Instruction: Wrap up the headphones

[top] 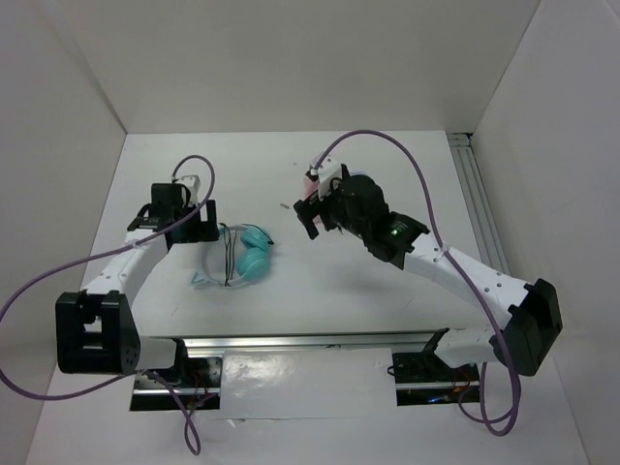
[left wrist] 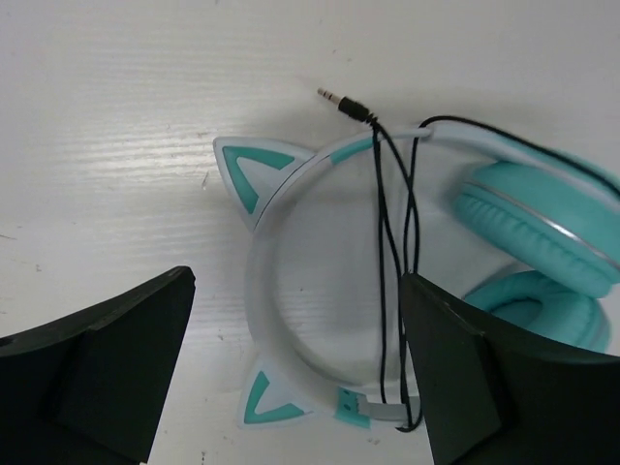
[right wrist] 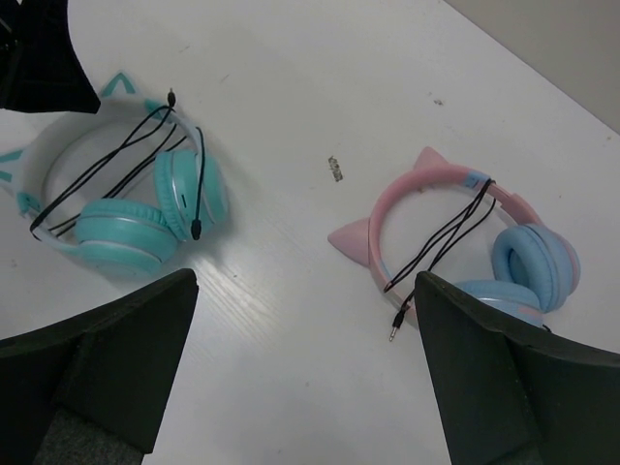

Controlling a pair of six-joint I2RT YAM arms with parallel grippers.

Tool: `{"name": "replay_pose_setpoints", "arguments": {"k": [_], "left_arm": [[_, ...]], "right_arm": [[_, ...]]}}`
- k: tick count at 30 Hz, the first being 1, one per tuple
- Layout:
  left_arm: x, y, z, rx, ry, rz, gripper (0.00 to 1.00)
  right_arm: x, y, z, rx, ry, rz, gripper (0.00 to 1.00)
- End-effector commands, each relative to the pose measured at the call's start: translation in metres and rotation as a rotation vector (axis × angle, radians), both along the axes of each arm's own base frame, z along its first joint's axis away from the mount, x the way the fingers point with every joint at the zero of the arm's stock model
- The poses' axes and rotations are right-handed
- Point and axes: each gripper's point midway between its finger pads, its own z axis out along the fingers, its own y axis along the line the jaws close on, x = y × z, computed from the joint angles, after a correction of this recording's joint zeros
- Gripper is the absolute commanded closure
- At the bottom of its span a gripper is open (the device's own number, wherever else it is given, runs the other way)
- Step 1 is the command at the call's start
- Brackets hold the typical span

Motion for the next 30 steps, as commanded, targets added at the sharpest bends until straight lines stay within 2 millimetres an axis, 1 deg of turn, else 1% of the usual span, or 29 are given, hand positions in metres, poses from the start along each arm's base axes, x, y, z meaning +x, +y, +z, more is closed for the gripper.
{"name": "replay_pose_setpoints", "arguments": {"k": [1,2,3,4,5,6,7,8,9,10,11,12,13,14,15,16,17,18,19,20,21,22,23,24,25,26,27,29,30], "left_arm": [[0.015,-0.002,0.066,-0.054,-0.148,0.054,0.00],[0.010,-0.002,0.086,-0.082,-0.190,0.101,0.00],[0.003,-0.003,0.098,-0.098,-0.200,0.116,0.00],[-0.002,-0.002,0.109,-0.109,-0.220,0.139,0.00],[-0.009,-0.008,0.119,-0.140,-0.239,0.128,0.00],[-0.020,-0.012,0.141,-0.168,-0.305,0.116,0.00],[-0.028,-0.018,0.157,-0.195,-0.342,0.096,0.00],[-0.041,-0.019,0.162,-0.201,-0.344,0.088,0.00],[-0.050,-0.020,0.177,-0.210,-0.388,0.089,0.00],[-0.068,-0.020,0.207,-0.213,-0.480,0.079,0.00],[-0.079,-0.020,0.220,-0.214,-0.520,0.075,0.00],[-0.091,-0.021,0.227,-0.215,-0.534,0.074,0.00],[-0.102,-0.021,0.246,-0.216,-0.584,0.068,0.00],[-0.116,-0.019,0.258,-0.211,-0.630,0.075,0.00],[-0.125,-0.017,0.259,-0.205,-0.627,0.085,0.00],[-0.134,-0.017,0.268,-0.206,-0.652,0.082,0.00],[-0.145,-0.016,0.273,-0.202,-0.685,0.087,0.00],[-0.153,-0.016,0.278,-0.213,-0.706,0.090,0.00],[-0.159,-0.016,0.279,-0.213,-0.714,0.090,0.00],[-0.166,-0.016,0.284,-0.214,-0.735,0.087,0.00],[-0.172,-0.019,0.288,-0.222,-0.745,0.072,0.00],[-0.178,-0.019,0.291,-0.222,-0.761,0.070,0.00],[-0.183,-0.019,0.298,-0.223,-0.774,0.069,0.00],[-0.187,-0.019,0.297,-0.210,-0.766,0.063,0.00],[-0.189,-0.019,0.299,-0.210,-0.769,0.063,0.00],[-0.193,-0.018,0.302,-0.202,-0.774,0.058,0.00],[-0.199,-0.017,0.308,-0.197,-0.786,0.067,0.00],[-0.207,-0.016,0.314,-0.186,-0.795,0.059,0.00],[-0.207,-0.017,0.317,-0.191,-0.799,0.048,0.00]], "right_arm": [[0.000,0.002,0.055,0.119,-0.043,-0.045,0.00],[-0.002,-0.001,0.054,0.146,0.002,-0.080,0.00],[-0.003,-0.012,0.066,0.172,-0.006,-0.147,0.00],[-0.003,-0.022,0.071,0.191,0.001,-0.205,0.00],[-0.007,-0.034,0.068,0.198,0.043,-0.266,0.00],[-0.010,-0.048,0.071,0.197,0.034,-0.335,0.00],[-0.019,-0.066,0.081,0.230,0.027,-0.375,0.00],[-0.028,-0.077,0.082,0.252,0.042,-0.403,0.00],[-0.037,-0.082,0.086,0.274,0.041,-0.395,0.00],[-0.051,-0.097,0.105,0.331,0.018,-0.392,0.00],[-0.059,-0.107,0.105,0.328,0.026,-0.406,0.00],[-0.065,-0.114,0.107,0.339,0.030,-0.409,0.00],[-0.071,-0.123,0.108,0.345,0.034,-0.427,0.00],[-0.082,-0.138,0.113,0.349,0.035,-0.442,0.00],[-0.087,-0.145,0.114,0.361,0.046,-0.459,0.00],[-0.092,-0.151,0.113,0.356,0.049,-0.460,0.00],[-0.101,-0.161,0.127,0.392,0.029,-0.454,0.00],[-0.108,-0.168,0.125,0.384,0.043,-0.459,0.00],[-0.113,-0.174,0.128,0.389,0.041,-0.459,0.00],[-0.122,-0.183,0.140,0.416,0.026,-0.454,0.00],[-0.126,-0.190,0.134,0.377,0.042,-0.473,0.00],[-0.131,-0.196,0.136,0.366,0.037,-0.471,0.00],[-0.131,-0.205,0.136,0.353,0.031,-0.507,0.00],[-0.136,-0.214,0.136,0.335,0.031,-0.515,0.00],[-0.137,-0.217,0.132,0.319,0.035,-0.527,0.00],[-0.140,-0.223,0.135,0.327,0.029,-0.535,0.00],[-0.143,-0.226,0.135,0.331,0.027,-0.535,0.00],[-0.145,-0.231,0.135,0.332,0.025,-0.547,0.00],[-0.146,-0.232,0.129,0.312,0.036,-0.550,0.00]]}}
